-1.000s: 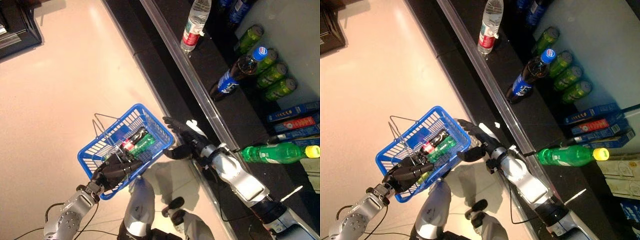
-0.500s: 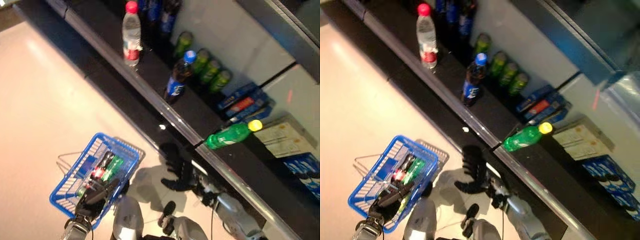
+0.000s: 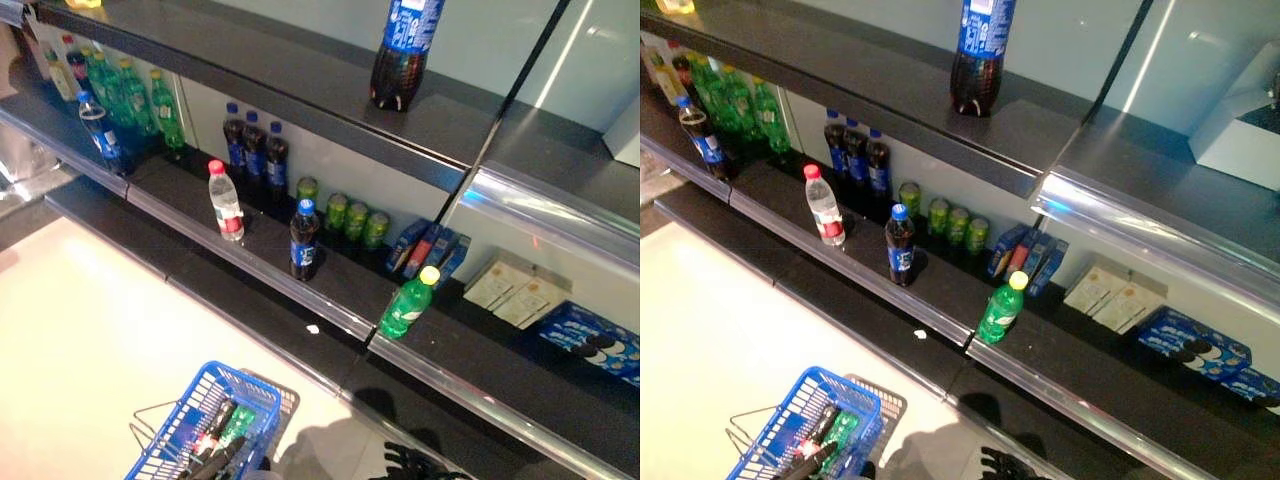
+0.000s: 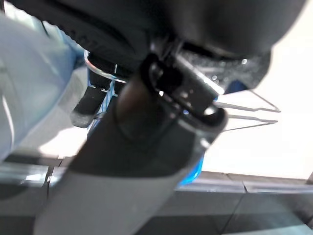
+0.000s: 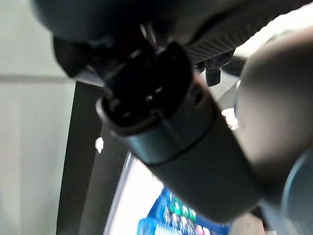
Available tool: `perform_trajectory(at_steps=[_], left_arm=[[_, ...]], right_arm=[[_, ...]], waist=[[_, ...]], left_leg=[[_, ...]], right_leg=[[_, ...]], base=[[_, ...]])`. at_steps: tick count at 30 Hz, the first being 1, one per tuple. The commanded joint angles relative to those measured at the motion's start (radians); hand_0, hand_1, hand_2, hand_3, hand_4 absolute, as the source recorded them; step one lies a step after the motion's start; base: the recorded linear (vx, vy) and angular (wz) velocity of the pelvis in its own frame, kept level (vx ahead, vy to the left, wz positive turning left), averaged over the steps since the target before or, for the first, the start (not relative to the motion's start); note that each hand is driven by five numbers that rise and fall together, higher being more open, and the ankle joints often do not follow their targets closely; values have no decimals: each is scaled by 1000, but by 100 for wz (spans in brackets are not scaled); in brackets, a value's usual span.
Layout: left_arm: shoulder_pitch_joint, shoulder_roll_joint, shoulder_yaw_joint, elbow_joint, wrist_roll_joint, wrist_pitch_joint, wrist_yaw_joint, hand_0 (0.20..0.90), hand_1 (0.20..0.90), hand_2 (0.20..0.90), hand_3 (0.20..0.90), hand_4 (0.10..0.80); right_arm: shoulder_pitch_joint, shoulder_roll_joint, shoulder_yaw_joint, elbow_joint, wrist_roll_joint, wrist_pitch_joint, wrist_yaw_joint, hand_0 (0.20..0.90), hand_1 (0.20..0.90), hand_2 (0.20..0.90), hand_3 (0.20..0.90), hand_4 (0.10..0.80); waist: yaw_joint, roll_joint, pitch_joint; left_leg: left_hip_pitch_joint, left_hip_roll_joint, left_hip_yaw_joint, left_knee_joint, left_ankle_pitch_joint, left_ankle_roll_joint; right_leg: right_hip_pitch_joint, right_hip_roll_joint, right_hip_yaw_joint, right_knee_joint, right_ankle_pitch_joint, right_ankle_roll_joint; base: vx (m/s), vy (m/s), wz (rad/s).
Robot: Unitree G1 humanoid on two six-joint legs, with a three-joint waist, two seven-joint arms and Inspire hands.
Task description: Pick up the drink and place into the basket.
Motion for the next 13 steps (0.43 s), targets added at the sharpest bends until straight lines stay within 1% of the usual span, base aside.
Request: perform_trajectory(at_steps=[1, 3, 4, 6, 8, 10, 13], left_arm=[[-67, -22, 26, -13, 4, -87, -54, 300, 300, 300, 200, 100], [-71, -29, 34, 0, -17, -92, -45, 300, 300, 300, 200, 100], [-73, -32, 35, -1, -18, -97, -38, 300, 300, 300, 200, 100], [-79, -40, 31, -3, -14, -102, -24, 300, 300, 300, 200, 100], [-87, -47, 19, -13, -8, -92, -1, 300, 300, 300, 200, 100], [-88, -52, 15, -19, -8, -85, 10, 300, 300, 300, 200, 100], [-89, -51, 12, -18, -4, -84, 14, 300, 300, 300, 200, 100]], right_arm=[[-24, -25, -44, 22, 43, -79, -15, 900, 900, 900, 900, 800], [-19, -15, -83, 73, 71, -87, -8, 900, 900, 900, 900, 800], [-17, -13, -94, 83, 71, -106, -18, 900, 900, 900, 900, 800], [-16, -12, -111, 99, 47, -176, -57, 900, 900, 900, 900, 800], [-13, -10, -110, 97, 43, -220, -67, 900, 900, 900, 900, 800], [-11, -10, -105, 85, 30, -232, -86, 900, 900, 900, 900, 800], [-8, -13, -100, 80, 27, -228, -88, 900, 900, 900, 900, 800]], waist=[[7, 63, -7], [1, 72, -16], [0, 76, -17], [-3, 85, -20], [-5, 91, -22], [-9, 93, -22], [-10, 94, -23]], left_leg=[[-10, 49, 42, 13, -21, -29], [-12, 48, 39, 4, -20, -28], [-13, 48, 37, 0, -19, -28], [-21, 45, 26, -3, -16, -29], [-30, 42, 20, -3, -13, -28], [-34, 39, 19, -3, -12, -28], [-36, 39, 20, -3, -13, -28]], right_leg=[[-36, -40, -28, 48, 33, 25], [-38, -38, -28, 49, 30, 23], [-38, -37, -28, 49, 28, 23], [-41, -36, -29, 52, 25, 22], [-45, -37, -29, 53, 23, 21], [-48, -39, -27, 54, 24, 21], [-49, -39, -27, 53, 23, 21]], base=[[0, 0, 0], [0, 0, 0], [0, 0, 0], [-18, 16, 0], [-46, 29, 1], [-37, 26, 0], [0, 0, 0]])
